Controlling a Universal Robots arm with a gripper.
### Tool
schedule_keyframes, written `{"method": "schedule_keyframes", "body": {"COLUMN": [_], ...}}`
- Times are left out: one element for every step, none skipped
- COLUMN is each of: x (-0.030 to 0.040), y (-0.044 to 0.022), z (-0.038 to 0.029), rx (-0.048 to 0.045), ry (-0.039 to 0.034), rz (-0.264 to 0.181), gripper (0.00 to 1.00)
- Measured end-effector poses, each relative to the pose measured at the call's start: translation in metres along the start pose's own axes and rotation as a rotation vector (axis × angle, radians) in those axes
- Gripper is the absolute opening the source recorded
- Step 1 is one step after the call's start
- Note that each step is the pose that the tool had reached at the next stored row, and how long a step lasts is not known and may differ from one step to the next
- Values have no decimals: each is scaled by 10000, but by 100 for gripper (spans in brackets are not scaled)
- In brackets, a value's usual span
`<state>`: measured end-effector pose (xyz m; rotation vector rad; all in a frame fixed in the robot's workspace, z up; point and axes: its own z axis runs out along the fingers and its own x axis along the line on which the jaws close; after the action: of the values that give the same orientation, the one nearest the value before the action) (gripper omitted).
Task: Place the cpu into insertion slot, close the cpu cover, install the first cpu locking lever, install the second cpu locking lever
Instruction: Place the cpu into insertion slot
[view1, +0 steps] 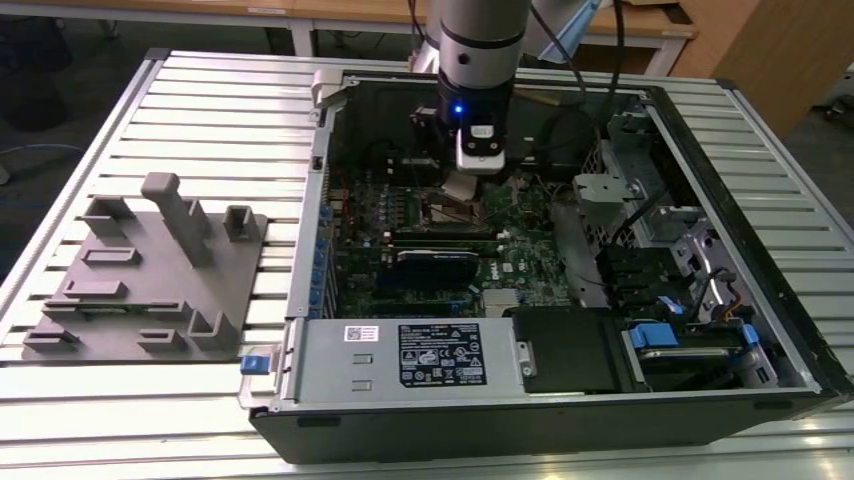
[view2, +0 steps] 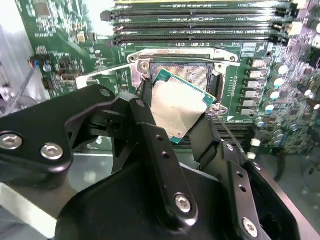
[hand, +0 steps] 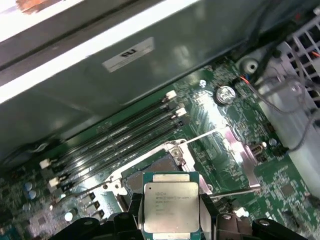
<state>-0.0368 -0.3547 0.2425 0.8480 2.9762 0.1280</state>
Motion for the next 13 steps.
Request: {"method": "schedule_keyframes", "body": {"x": [0,0,0,0,0,0,0,0,1,1,1,1,1], "y": [0,0,-1,-1,-1,-2,-2,-2,-3,-3,-3,-3,-4], "z": [4,7,11,14,17,21,25,28,31,35,38,40,41], "rx": [2,6,10,13,18,21,25,28,31,36,39,45,48], "ry": [-16,-33,-50,-68,-84,-100,-117,-133,-150,-167,-183,-200,-217], "rz": [180,358,543,734,911,1091,1269,1451,1628,1813,1992,2181,2362], "gripper": [54,54,54,54,54,54,54,54,54,54,54,54,54]}}
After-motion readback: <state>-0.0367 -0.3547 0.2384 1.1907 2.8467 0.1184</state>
